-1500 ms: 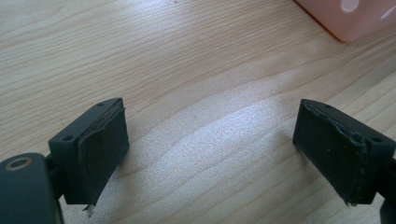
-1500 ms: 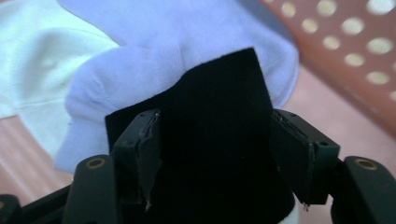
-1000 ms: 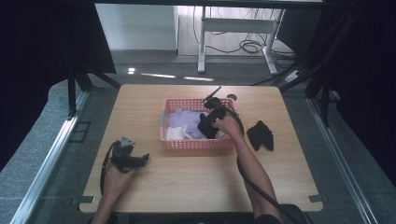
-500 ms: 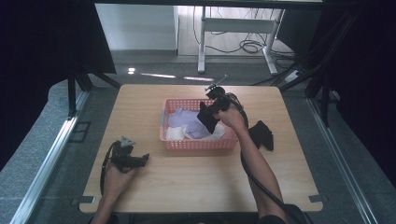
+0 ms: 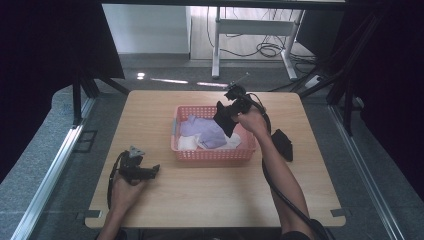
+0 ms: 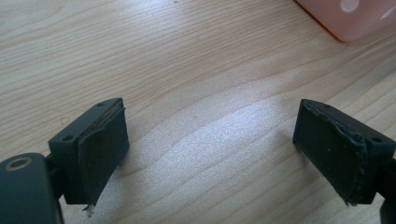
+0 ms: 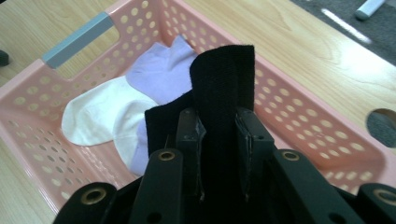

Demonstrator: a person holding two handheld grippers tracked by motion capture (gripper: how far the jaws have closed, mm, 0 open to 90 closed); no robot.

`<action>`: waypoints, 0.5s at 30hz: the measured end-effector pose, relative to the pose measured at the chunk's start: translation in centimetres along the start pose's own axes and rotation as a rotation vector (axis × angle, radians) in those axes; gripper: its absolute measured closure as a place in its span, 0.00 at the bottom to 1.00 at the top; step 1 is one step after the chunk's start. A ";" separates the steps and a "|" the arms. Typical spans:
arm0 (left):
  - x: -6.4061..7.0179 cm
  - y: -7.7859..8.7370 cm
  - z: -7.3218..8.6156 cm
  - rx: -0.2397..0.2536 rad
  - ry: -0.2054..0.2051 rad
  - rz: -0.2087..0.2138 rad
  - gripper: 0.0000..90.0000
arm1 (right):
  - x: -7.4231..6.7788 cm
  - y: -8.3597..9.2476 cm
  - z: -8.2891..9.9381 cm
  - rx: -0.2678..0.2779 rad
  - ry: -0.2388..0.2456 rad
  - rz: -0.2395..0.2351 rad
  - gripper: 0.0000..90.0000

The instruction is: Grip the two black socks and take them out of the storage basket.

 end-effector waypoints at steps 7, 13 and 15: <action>0.0 0.0 0.0 0.000 0.001 0.000 0.11 | 1.2 1.7 0.9 0.017 -0.011 0.025 0.82; 0.0 0.0 0.0 0.000 0.001 0.000 0.11 | 1.9 2.6 1.6 0.022 -0.025 0.041 0.82; 0.0 0.0 0.0 0.000 0.001 0.000 0.11 | 2.4 3.1 2.0 0.029 -0.029 0.049 0.82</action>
Point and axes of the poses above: each handheld gripper's, and its own axes: y roughly backward along the jaws, z roughly out of its underside, x roughly to its right, the point moved 5 cm from there along -y, roughly forward along the jaws, and after that the axes turned 1 degree about z, right-handed, at the moved point
